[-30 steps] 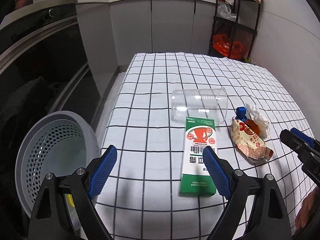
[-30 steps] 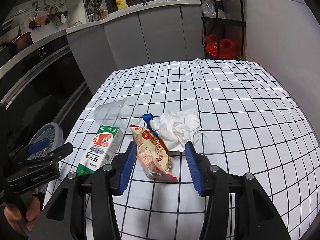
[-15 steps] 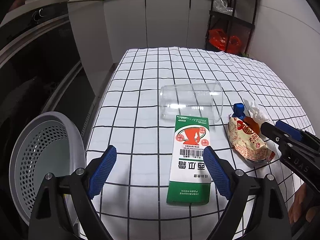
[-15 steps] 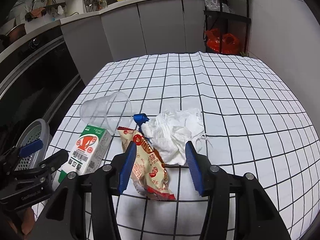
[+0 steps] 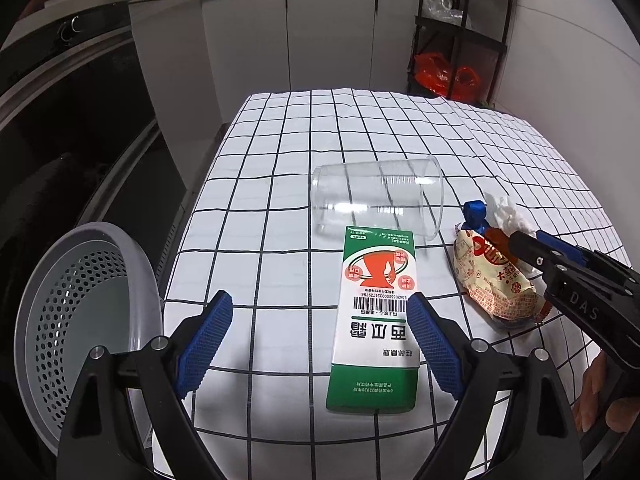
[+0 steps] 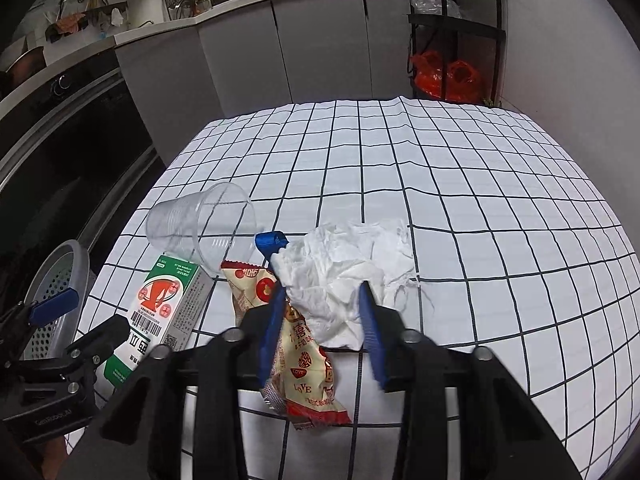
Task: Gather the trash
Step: 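Grasp the white tissues with the right tool while the left tool grasps the green milk carton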
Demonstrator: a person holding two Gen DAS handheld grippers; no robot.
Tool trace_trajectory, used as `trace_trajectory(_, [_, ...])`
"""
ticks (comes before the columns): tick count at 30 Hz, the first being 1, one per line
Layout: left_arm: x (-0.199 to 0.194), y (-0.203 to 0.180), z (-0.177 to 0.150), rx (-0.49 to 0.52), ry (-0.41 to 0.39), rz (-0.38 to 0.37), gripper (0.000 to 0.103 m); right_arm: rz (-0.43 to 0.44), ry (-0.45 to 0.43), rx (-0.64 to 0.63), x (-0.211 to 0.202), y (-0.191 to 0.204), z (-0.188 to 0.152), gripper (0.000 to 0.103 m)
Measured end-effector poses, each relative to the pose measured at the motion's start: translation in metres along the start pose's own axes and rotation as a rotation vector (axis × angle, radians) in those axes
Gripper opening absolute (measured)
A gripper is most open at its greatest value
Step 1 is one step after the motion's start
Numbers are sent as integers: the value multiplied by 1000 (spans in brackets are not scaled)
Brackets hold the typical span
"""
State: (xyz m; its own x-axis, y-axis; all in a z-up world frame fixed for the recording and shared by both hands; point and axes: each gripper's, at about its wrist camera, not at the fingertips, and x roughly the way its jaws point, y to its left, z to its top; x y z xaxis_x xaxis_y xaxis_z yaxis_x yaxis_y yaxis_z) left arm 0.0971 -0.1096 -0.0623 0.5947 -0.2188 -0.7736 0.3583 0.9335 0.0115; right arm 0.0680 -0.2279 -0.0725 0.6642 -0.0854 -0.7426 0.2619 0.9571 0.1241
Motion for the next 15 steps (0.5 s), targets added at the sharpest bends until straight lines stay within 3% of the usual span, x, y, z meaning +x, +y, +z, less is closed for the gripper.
trace_trajectory(4, [0,0,0,1,0,-1,87,2,-7,-1,-4,0,0,6])
trace_trajectory(15, [-4,-2,-2,-5,-1,-19,91,15,-108,46,-43,-6,5,5])
